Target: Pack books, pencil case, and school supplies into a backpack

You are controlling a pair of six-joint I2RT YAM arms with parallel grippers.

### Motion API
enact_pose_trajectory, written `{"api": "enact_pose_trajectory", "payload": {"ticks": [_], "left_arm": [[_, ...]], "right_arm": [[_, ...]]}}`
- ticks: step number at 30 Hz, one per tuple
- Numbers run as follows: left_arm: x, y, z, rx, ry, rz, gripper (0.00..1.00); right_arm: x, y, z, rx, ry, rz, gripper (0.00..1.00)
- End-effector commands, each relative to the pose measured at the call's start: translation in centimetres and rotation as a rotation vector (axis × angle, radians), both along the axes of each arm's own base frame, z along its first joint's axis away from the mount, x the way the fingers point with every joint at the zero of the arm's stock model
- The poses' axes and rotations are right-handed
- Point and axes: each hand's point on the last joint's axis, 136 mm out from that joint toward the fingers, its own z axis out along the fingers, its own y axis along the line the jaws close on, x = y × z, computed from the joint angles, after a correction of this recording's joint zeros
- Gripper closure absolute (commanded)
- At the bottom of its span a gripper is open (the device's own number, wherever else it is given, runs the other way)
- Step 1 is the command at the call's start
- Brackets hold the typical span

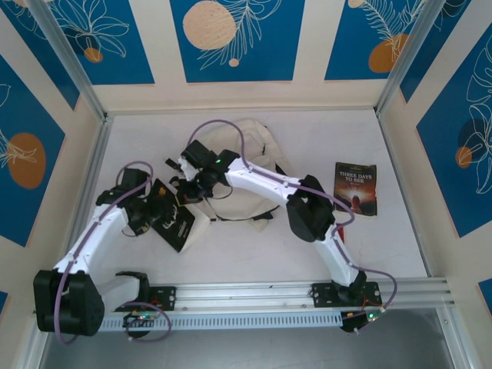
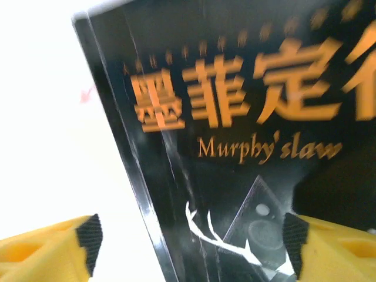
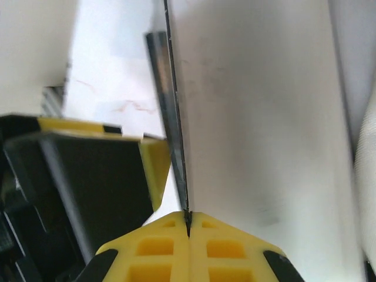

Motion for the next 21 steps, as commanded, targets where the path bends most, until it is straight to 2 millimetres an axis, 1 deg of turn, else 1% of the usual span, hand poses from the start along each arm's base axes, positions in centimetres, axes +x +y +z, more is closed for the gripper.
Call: {"api": "enact_pose_trajectory", "payload": {"ticks": [1, 6, 8, 11, 12, 13, 15, 17, 21], "left_arm": [[0.4, 0.6, 3.5, 0.018, -0.054, -0.005, 0.11], [2.2, -0.2, 8.5, -0.027, -0.196, -0.039, 0.06], [3.0, -1.0, 10.4, -0.067, -0.26, -0.061, 0.05], [4.0, -2.9, 12.1, -0.165, -0.338, -0.114, 0.03], [4.3, -3.4, 12.2, -0.198, -0.351, -0.127, 0.02], [4.7, -4.2, 12.2, -0.241, -0.365, -0.149, 0.0], [5.2, -5.7, 11.6, -0.32, -0.368, -0.187, 0.0], [5.7, -6.9, 11.0, -0.387, -0.363, -0.218, 0.0], [6.0, -7.9, 8.5, -0.437, -0.309, -0.251, 0.0]], "right_arm": [[1.2, -1.1, 7.4, 0.184, -0.029, -0.012, 1.0], [2.2, -3.6, 11.5, 0.307, -0.019, -0.043, 1.0], [2.7, -4.7, 13.1, 0.354, -0.023, -0.064, 1.0], [3.7, -6.6, 14.6, 0.4, -0.028, -0.106, 1.0], [4.1, -7.2, 14.7, 0.403, -0.029, -0.122, 1.0], [4.5, -7.8, 14.6, 0.403, -0.028, -0.14, 1.0], [5.1, -8.7, 13.9, 0.395, -0.02, -0.166, 1.0], [5.5, -9.3, 12.6, 0.374, -0.002, -0.19, 1.0], [5.6, -9.7, 9.7, 0.344, 0.058, -0.213, 1.0]]}}
